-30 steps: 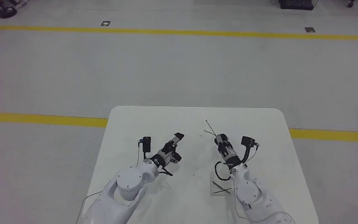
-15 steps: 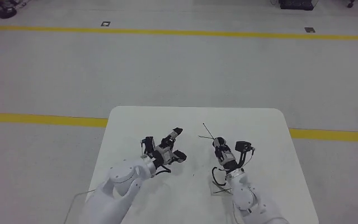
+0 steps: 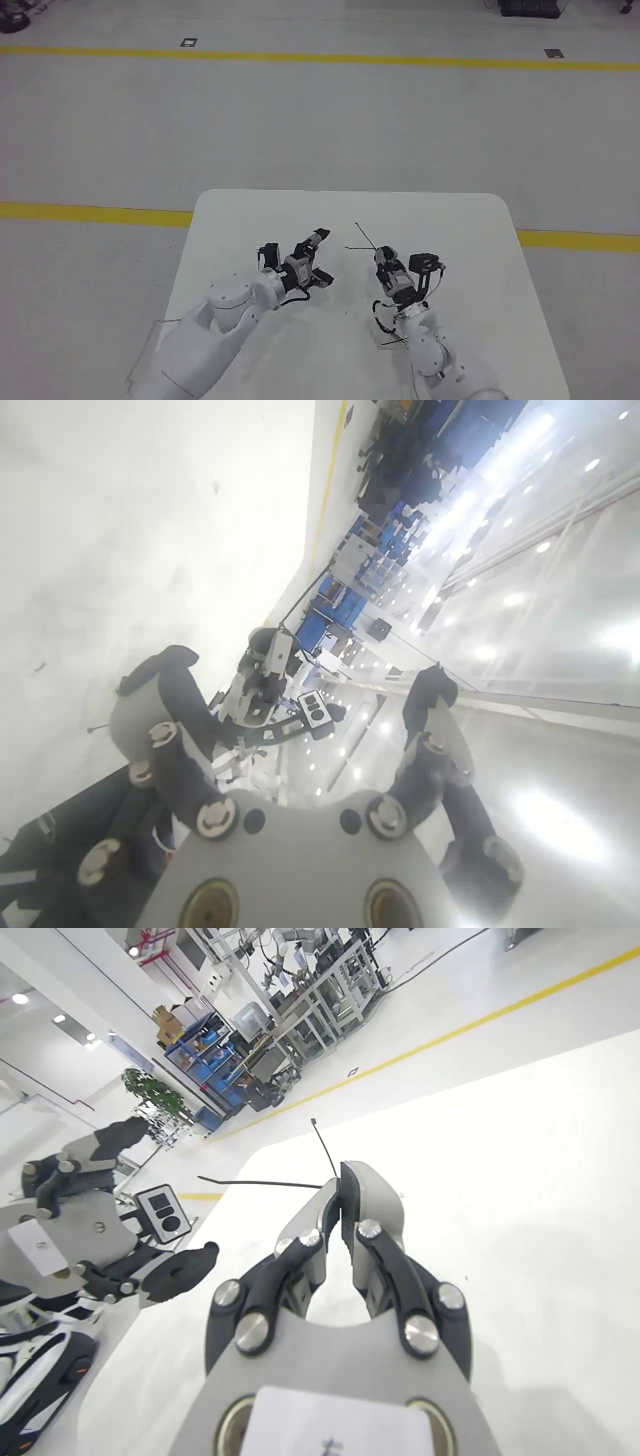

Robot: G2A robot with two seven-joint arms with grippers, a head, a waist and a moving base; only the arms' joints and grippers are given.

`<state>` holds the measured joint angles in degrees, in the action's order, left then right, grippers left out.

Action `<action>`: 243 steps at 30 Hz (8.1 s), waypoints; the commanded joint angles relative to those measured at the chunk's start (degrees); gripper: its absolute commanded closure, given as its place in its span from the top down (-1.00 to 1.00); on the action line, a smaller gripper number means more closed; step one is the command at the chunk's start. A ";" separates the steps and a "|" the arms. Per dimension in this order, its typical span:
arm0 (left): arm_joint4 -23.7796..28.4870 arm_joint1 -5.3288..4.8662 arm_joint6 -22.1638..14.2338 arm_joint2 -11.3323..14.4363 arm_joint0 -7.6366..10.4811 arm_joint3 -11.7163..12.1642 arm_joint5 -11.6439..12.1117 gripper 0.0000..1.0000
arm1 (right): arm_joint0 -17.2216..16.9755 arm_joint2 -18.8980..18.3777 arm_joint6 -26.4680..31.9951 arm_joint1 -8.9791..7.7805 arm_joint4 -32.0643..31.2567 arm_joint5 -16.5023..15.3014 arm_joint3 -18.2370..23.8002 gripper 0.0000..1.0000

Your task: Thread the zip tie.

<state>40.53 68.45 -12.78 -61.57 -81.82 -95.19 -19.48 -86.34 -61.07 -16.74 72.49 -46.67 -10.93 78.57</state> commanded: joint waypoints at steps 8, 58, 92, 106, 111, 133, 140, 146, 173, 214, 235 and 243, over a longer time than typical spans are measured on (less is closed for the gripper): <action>8.94 -0.03 -0.74 -0.13 1.01 0.74 0.00 1.00 | 0.87 1.63 -2.08 0.89 -1.73 1.94 -1.15 -1.00; 36.74 -8.37 14.21 23.99 22.03 7.14 0.00 -0.82 | 1.17 1.66 -3.36 3.21 -4.00 3.73 -3.21 -1.00; 35.62 -7.75 16.43 20.73 21.03 4.85 1.01 -1.00 | 1.13 2.02 -3.50 4.42 -5.69 3.28 -4.39 -1.00; 34.19 -7.06 17.44 17.50 19.71 4.29 3.73 -1.00 | 1.10 1.58 -3.19 4.72 -6.14 2.79 -4.64 -1.00; 33.55 -7.08 17.53 15.94 18.94 3.52 3.91 -1.00 | 1.18 1.48 -2.95 4.84 -6.21 2.82 -4.66 -1.00; 29.99 -7.48 16.39 8.53 13.46 -0.23 6.16 -1.00 | 1.20 0.95 -2.76 5.33 -6.43 2.39 -5.00 -1.00; 28.19 -7.34 16.65 7.68 12.19 -0.53 6.25 -1.00 | 1.23 0.83 -2.51 5.47 -6.46 2.27 -5.13 -1.00; 26.74 -7.13 17.92 6.41 11.37 -0.48 8.49 -1.00 | 0.93 0.20 -2.98 5.48 -5.50 0.86 -4.81 0.42; 26.77 -7.37 14.99 -1.57 1.79 -0.95 10.95 -1.00 | -7.49 -9.61 3.59 1.34 6.80 -8.55 6.97 1.00; 31.21 -6.63 10.81 -2.44 -0.41 9.09 0.22 -1.00 | -11.87 -10.16 0.27 -9.25 27.29 -8.55 16.65 1.00; 28.64 -5.85 17.77 -1.75 0.09 8.30 0.74 -0.02 | -8.98 -3.67 -5.74 -12.84 27.85 -8.55 15.03 1.00; 19.46 -6.60 18.72 -4.29 -4.68 0.91 7.46 1.00 | -7.84 -1.75 -7.01 -13.94 28.76 -8.55 14.47 1.00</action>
<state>61.68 61.97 5.62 -65.51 -85.53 -92.80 -12.76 -94.32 -63.07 -23.64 58.65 -17.97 -19.48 93.10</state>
